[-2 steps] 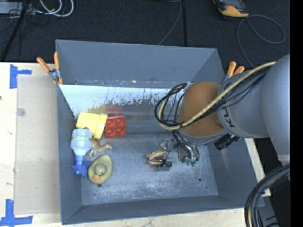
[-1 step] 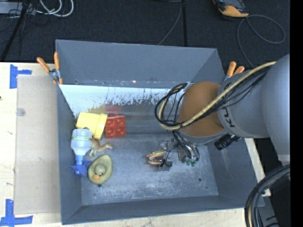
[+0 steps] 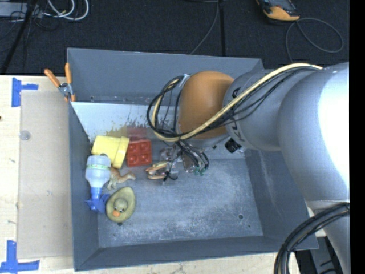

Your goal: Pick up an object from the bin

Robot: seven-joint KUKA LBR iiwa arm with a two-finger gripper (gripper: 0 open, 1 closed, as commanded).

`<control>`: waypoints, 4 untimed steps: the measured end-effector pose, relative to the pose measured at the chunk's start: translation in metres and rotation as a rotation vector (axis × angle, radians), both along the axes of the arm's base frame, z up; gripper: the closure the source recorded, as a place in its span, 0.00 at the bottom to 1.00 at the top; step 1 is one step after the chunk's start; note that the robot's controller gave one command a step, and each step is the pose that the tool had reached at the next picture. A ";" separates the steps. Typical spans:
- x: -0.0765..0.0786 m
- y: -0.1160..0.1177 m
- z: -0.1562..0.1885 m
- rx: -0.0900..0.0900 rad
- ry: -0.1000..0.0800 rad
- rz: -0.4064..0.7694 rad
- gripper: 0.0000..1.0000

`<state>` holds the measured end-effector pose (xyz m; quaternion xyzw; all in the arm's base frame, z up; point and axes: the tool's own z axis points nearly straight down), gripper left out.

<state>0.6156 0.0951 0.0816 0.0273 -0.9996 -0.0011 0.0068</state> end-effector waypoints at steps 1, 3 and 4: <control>0.000 0.000 0.000 0.000 0.000 -0.001 1.00; -0.008 0.010 0.082 0.001 0.000 -0.003 1.00; -0.004 0.003 0.155 0.000 0.000 -0.030 1.00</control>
Offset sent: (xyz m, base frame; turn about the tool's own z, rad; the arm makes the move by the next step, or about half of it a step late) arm -0.0077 0.0101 0.0829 0.0045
